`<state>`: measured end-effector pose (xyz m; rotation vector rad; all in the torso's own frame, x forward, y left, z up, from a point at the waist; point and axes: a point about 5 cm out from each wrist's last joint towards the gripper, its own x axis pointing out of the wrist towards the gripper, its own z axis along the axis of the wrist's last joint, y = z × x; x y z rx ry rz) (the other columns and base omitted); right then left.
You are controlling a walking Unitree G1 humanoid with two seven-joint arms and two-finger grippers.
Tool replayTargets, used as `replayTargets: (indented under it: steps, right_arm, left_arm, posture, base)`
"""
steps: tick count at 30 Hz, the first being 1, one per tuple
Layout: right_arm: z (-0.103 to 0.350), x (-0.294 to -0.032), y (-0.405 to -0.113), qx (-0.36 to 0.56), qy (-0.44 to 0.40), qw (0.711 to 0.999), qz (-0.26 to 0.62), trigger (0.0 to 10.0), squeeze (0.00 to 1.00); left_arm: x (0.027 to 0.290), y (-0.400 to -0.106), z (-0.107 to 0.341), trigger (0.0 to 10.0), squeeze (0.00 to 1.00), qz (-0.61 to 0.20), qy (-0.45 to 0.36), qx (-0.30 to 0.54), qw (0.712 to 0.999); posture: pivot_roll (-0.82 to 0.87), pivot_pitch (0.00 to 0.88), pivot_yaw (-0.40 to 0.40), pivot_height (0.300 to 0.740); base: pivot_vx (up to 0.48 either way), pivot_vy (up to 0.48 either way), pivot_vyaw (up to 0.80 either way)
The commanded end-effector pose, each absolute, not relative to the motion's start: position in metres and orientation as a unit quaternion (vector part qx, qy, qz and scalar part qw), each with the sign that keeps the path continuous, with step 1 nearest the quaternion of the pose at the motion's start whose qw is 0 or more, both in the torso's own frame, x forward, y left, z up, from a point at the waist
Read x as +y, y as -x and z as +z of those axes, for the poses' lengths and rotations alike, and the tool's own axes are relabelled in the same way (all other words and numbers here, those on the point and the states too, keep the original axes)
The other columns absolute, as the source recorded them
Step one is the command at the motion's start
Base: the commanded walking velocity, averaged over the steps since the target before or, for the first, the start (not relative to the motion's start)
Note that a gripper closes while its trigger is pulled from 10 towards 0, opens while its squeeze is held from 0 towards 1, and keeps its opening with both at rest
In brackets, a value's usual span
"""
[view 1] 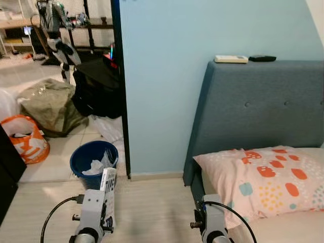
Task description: Clean up the room
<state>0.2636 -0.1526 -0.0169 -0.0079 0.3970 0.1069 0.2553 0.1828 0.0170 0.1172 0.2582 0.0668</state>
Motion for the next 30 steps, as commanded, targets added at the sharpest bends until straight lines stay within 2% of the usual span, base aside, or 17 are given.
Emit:
replayTargets:
  steps: [1, 23, 30]
  right_arm:
    - [-0.0192, -0.1536, -0.2612, 0.203, -0.003, 0.978, 0.046, 10.0, 0.00]
    - [-0.0185, -0.1558, -0.2642, 0.210, -0.012, 0.977, 0.035, 10.0, 0.00]
    - [-0.0190, -0.1557, -0.2639, 0.213, -0.012, 0.976, 0.035, 10.0, 0.00]
  left_arm:
    - [0.1848, -0.2528, 0.0148, 10.0, 0.00, 0.038, -0.066, 0.130, 0.989]
    - [0.1812, -0.2576, 0.0153, 10.0, 0.00, 0.038, -0.065, 0.132, 0.988]
    - [0.1813, -0.2578, 0.0147, 10.0, 0.00, 0.037, -0.067, 0.134, 0.988]
  posture:
    - [0.04, 0.077, -0.058, 0.728]
    - [0.04, 0.088, -0.060, 0.728]
    - [0.04, 0.088, -0.058, 0.728]
  base:
    - [0.000, 0.000, 0.00]
    - [0.000, 0.000, 0.00]
    - [0.000, 0.000, -0.80]
